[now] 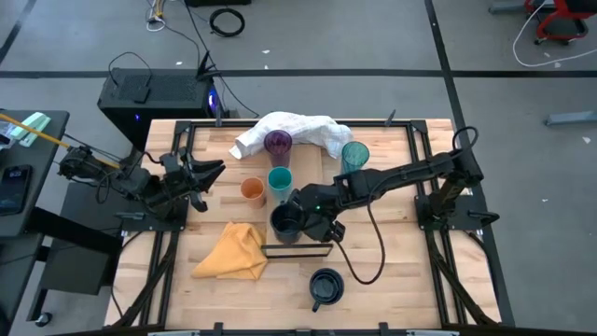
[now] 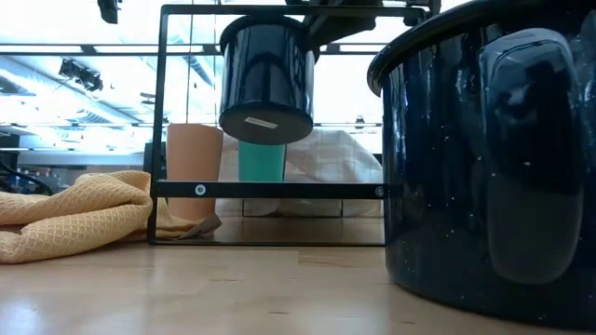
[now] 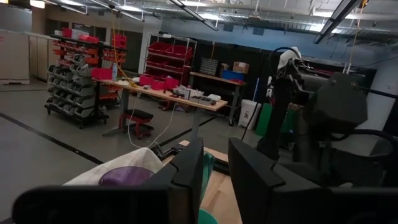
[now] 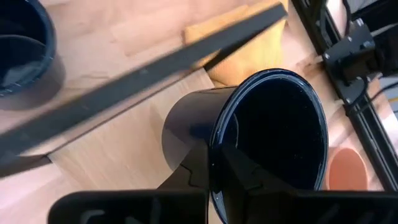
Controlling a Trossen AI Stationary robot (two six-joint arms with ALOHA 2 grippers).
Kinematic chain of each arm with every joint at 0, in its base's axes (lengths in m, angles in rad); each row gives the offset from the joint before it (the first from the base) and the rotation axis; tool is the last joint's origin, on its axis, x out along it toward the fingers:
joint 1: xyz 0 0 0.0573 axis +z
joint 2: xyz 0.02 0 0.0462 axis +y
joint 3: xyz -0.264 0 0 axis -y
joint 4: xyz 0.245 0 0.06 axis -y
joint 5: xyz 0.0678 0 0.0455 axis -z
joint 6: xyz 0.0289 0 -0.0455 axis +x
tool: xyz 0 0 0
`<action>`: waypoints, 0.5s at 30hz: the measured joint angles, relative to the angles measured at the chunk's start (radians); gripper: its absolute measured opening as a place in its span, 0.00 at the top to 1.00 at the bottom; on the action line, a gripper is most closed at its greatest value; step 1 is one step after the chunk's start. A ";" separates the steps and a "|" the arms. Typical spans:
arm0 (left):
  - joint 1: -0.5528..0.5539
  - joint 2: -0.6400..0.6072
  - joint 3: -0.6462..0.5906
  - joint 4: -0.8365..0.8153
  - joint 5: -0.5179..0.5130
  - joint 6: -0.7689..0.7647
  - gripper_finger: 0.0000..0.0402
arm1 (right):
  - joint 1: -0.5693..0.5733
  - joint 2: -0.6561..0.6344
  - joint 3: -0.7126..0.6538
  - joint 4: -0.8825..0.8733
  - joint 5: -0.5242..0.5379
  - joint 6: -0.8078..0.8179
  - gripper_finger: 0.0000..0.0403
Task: Stack small to large cups/mugs on shelf
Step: Put the top black mug on the shelf
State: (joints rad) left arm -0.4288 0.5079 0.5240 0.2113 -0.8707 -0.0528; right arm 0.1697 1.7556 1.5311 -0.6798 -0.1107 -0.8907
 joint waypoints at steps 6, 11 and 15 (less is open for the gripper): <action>0.000 0.000 0.000 0.000 0.000 -0.002 0.80 | 0.006 0.016 0.000 0.019 -0.007 0.020 0.96; 0.000 0.000 0.000 0.001 0.000 -0.003 0.78 | 0.005 0.021 0.000 0.042 -0.016 0.026 0.96; 0.000 0.000 0.000 0.001 0.000 -0.003 0.79 | 0.002 0.020 0.000 0.065 -0.041 0.062 0.96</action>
State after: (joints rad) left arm -0.4289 0.5079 0.5240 0.2119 -0.8703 -0.0559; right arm 0.1719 1.7756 1.5311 -0.6144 -0.1520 -0.8287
